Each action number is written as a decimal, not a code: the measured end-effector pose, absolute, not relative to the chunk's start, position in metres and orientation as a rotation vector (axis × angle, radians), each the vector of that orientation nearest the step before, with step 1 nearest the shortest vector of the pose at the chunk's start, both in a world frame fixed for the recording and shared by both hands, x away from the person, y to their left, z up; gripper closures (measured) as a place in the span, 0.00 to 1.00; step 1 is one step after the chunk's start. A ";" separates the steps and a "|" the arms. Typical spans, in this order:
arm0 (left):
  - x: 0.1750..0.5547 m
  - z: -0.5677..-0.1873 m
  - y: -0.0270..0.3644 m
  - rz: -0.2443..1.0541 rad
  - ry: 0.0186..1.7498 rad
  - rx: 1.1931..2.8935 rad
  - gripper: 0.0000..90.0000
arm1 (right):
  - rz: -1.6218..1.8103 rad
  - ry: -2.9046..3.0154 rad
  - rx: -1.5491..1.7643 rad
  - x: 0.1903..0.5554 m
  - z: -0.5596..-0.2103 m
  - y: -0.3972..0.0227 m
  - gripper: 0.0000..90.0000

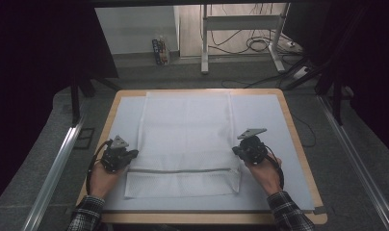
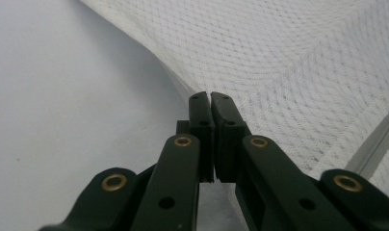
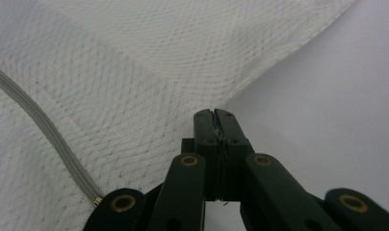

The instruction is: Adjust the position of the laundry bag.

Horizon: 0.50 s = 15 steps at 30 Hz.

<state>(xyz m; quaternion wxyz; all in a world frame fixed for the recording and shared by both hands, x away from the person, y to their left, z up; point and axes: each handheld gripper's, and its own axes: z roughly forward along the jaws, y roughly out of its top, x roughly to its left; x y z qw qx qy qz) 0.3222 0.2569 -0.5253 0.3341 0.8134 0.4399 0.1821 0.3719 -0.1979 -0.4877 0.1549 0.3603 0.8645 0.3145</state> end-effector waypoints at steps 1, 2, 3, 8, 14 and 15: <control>0.319 -0.524 0.254 0.476 1.136 2.131 0.98 | 0.912 2.473 1.035 0.369 -0.487 -0.201 0.98; 0.319 -0.524 0.254 0.476 1.136 2.131 0.98 | 0.912 2.473 1.035 0.369 -0.487 -0.201 0.98; 0.316 -0.524 0.252 0.468 1.123 2.143 0.98 | 0.910 2.475 1.037 0.366 -0.487 -0.204 0.98; 0.310 -0.524 0.247 0.469 1.105 2.165 0.98 | 0.916 2.476 1.051 0.358 -0.488 -0.212 0.98; 0.308 -0.523 0.242 0.470 1.079 2.179 0.98 | 0.919 2.472 1.051 0.349 -0.484 -0.218 0.98; 0.308 -0.523 0.241 0.467 1.076 2.181 0.98 | 0.921 2.472 1.058 0.348 -0.484 -0.220 0.98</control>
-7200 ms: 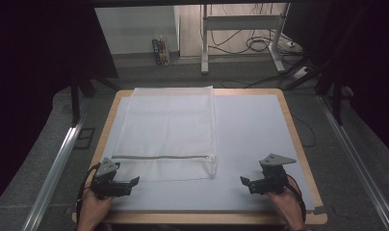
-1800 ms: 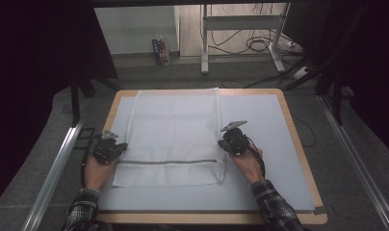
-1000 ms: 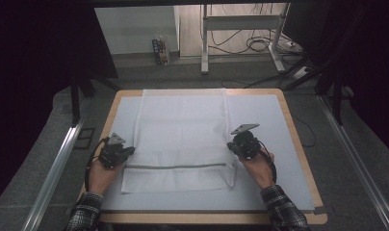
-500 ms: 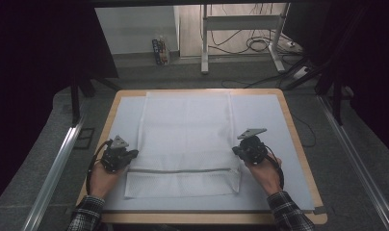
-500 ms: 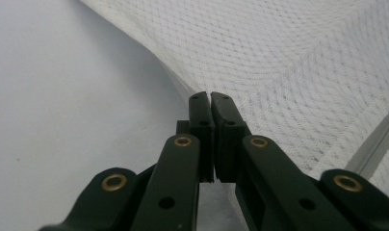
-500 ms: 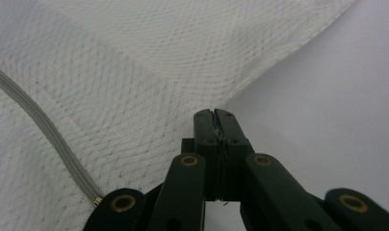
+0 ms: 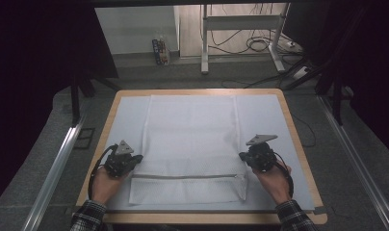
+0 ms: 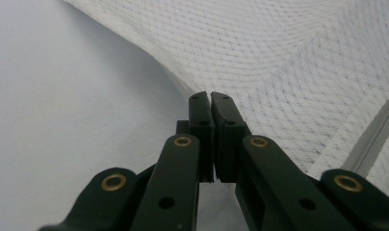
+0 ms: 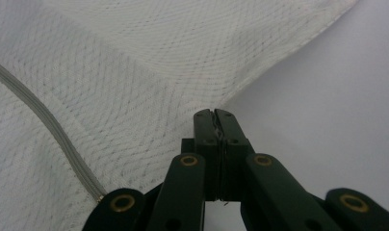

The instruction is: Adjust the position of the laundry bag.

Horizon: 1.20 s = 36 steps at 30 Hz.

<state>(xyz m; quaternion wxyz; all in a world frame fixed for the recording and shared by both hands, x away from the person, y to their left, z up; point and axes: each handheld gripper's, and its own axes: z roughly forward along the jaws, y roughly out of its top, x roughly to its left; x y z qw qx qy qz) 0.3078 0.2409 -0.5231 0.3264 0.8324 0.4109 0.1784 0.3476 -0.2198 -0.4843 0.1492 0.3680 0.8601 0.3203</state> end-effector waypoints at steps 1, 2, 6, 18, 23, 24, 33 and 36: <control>0.308 -0.523 0.240 0.462 1.072 2.182 0.98 | 0.917 2.475 1.055 0.346 -0.485 -0.222 0.98; 0.306 -0.523 0.238 0.455 1.066 2.183 0.98 | 0.912 2.478 1.060 0.343 -0.485 -0.225 0.98; 0.302 -0.522 0.234 0.450 1.047 2.187 0.98 | 0.913 2.480 1.071 0.339 -0.485 -0.231 0.98; 0.289 -0.522 0.214 0.419 0.992 2.227 0.98 | 0.897 2.478 1.091 0.323 -0.485 -0.251 0.98; 0.286 -0.522 0.207 0.421 0.969 2.253 0.98 | 0.893 2.477 1.104 0.319 -0.486 -0.257 0.98; 0.285 -0.522 0.205 0.427 0.965 2.261 0.98 | 0.897 2.477 1.115 0.318 -0.486 -0.260 0.98; 0.286 -0.524 0.205 0.423 0.967 2.271 0.98 | 0.891 2.491 1.127 0.315 -0.489 -0.263 0.97; 0.286 -0.524 0.205 0.420 0.969 2.262 0.98 | 0.884 2.496 1.116 0.315 -0.490 -0.263 0.97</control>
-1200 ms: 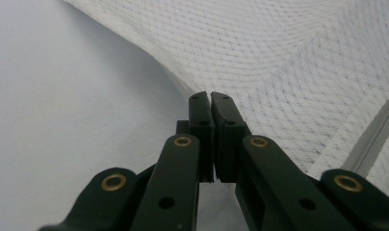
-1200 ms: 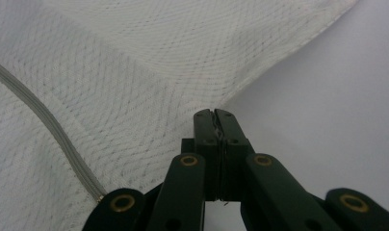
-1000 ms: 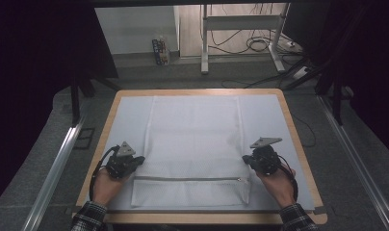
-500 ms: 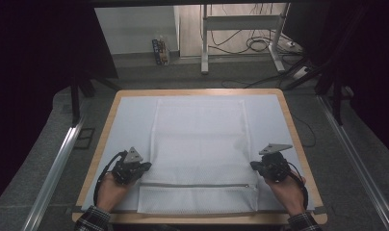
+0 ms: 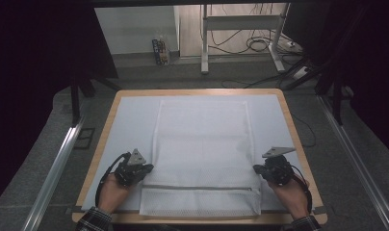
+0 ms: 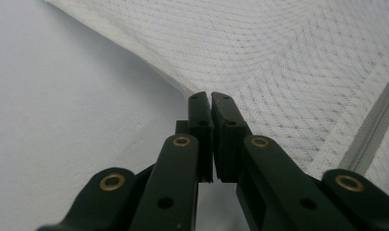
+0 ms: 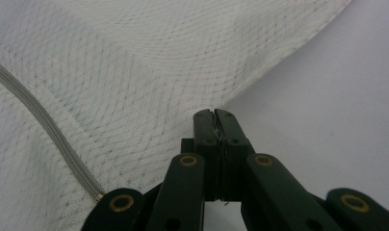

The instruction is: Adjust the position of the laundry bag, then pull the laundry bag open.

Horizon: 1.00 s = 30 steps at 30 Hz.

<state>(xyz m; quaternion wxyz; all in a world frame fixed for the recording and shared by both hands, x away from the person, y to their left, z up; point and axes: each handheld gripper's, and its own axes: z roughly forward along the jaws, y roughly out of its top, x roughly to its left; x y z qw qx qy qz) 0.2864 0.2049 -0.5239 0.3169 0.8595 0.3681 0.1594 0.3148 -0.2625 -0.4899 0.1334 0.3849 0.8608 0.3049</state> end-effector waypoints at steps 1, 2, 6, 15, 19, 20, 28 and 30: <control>0.286 -0.524 0.205 0.420 0.969 2.262 0.97 | 0.884 2.496 1.116 0.315 -0.490 -0.263 0.97; 0.287 -0.524 0.205 0.416 0.969 2.263 0.97 | 0.882 2.500 1.111 0.315 -0.490 -0.263 0.97; 0.287 -0.525 0.205 0.412 0.984 2.258 0.93 | 0.853 2.502 1.106 0.314 -0.493 -0.264 0.90; 0.288 -0.524 0.208 0.417 1.014 2.219 0.65 | 0.874 2.461 1.088 0.312 -0.491 -0.268 0.70; 0.285 -0.525 0.210 0.401 1.020 2.179 0.42 | 0.888 2.450 1.086 0.312 -0.493 -0.271 0.56; 0.284 -0.526 0.210 0.397 1.024 2.164 0.32 | 0.896 2.449 1.084 0.312 -0.493 -0.272 0.51; 0.281 -0.524 0.210 0.434 1.015 2.145 0.12 | 0.952 2.421 1.105 0.316 -0.495 -0.276 0.33; 0.282 -0.524 0.211 0.425 1.016 2.137 0.11 | 0.962 2.415 1.101 0.316 -0.494 -0.276 0.32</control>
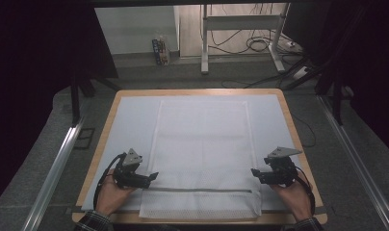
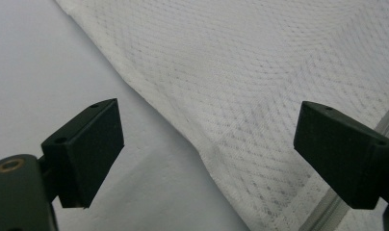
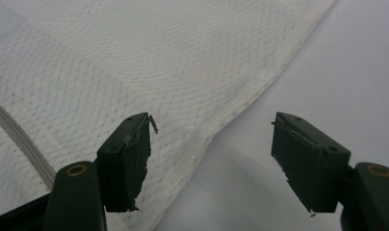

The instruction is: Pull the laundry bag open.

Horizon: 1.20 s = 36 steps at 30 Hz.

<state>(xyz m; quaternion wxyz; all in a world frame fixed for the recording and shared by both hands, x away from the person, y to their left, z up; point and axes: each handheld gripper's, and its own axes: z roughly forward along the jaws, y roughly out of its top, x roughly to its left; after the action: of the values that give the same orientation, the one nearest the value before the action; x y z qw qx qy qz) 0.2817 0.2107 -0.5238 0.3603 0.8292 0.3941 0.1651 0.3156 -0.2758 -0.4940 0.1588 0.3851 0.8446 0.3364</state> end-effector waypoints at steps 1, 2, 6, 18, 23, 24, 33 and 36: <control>0.282 -0.524 0.211 0.425 1.016 2.137 0.11 | 0.962 2.415 1.101 0.316 -0.494 -0.276 0.32; 0.282 -0.524 0.211 0.424 1.015 2.133 0.11 | 0.959 2.414 1.103 0.316 -0.494 -0.276 0.31; 0.281 -0.524 0.211 0.440 1.000 2.136 0.11 | 0.958 2.409 1.101 0.315 -0.494 -0.275 0.29; 0.280 -0.524 0.212 0.506 0.945 2.133 0.06 | 0.985 2.375 1.070 0.309 -0.492 -0.269 0.07; 0.280 -0.524 0.211 0.514 0.935 2.142 0.05 | 1.001 2.368 1.079 0.303 -0.491 -0.272 0.00; 0.279 -0.525 0.210 0.518 0.926 2.146 0.05 | 0.990 2.372 1.078 0.300 -0.492 -0.274 0.00; 0.277 -0.522 0.207 0.545 0.901 2.159 0.05 | 1.011 2.399 1.127 0.286 -0.492 -0.281 0.04; 0.276 -0.522 0.204 0.553 0.889 2.169 0.05 | 1.012 2.393 1.127 0.280 -0.492 -0.283 0.04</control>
<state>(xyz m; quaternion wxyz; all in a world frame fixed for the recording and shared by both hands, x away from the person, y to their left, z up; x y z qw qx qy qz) 0.2761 0.2042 -0.5217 0.3586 0.8407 0.3447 0.2143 0.2797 -0.2827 -0.4919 0.1543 0.3932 0.8348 0.3532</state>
